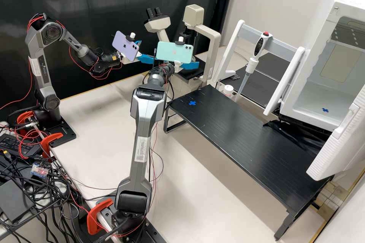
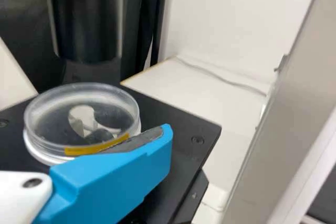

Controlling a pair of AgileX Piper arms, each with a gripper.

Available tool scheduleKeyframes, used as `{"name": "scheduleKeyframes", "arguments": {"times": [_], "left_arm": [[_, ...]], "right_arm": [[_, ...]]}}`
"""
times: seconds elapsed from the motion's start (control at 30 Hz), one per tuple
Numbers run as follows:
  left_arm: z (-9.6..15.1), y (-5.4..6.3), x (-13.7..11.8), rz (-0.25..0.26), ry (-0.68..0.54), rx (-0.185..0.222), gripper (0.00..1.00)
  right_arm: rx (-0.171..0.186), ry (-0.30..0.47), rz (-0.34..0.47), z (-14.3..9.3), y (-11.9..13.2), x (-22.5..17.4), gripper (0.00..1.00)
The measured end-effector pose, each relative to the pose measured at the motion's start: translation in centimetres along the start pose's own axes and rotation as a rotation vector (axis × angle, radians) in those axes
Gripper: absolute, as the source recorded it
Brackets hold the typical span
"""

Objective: Move the petri dish to the bench

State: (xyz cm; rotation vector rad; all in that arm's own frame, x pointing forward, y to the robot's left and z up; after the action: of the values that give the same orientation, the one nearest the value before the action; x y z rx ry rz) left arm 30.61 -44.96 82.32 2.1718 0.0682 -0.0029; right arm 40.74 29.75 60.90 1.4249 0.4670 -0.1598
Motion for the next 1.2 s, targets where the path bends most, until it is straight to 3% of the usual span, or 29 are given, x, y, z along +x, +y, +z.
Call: {"name": "scheduleKeyframes", "arguments": {"times": [0.1,0.4,0.43,0.9,1.2], "left_arm": [[0.0,0.0,0.0,0.0,0.0,0.0,1.0],[0.0,0.0,0.0,0.0,0.0,0.0,1.0],[0.0,0.0,0.0,0.0,0.0,0.0,1.0],[0.0,0.0,0.0,0.0,0.0,0.0,1.0],[0.0,0.0,0.0,0.0,0.0,0.0,1.0]], "right_arm": [[0.022,-0.013,-0.001,0.1,-0.1,0.4,1.0],[0.022,-0.038,-0.023,1.0,-1.4,1.1,1.0],[0.022,-0.038,-0.023,1.0,-1.4,1.1,0.0],[0.036,-0.055,-0.031,1.2,-1.6,1.1,0.0],[0.016,-0.053,-0.037,1.2,-1.6,1.1,0.0]]}}
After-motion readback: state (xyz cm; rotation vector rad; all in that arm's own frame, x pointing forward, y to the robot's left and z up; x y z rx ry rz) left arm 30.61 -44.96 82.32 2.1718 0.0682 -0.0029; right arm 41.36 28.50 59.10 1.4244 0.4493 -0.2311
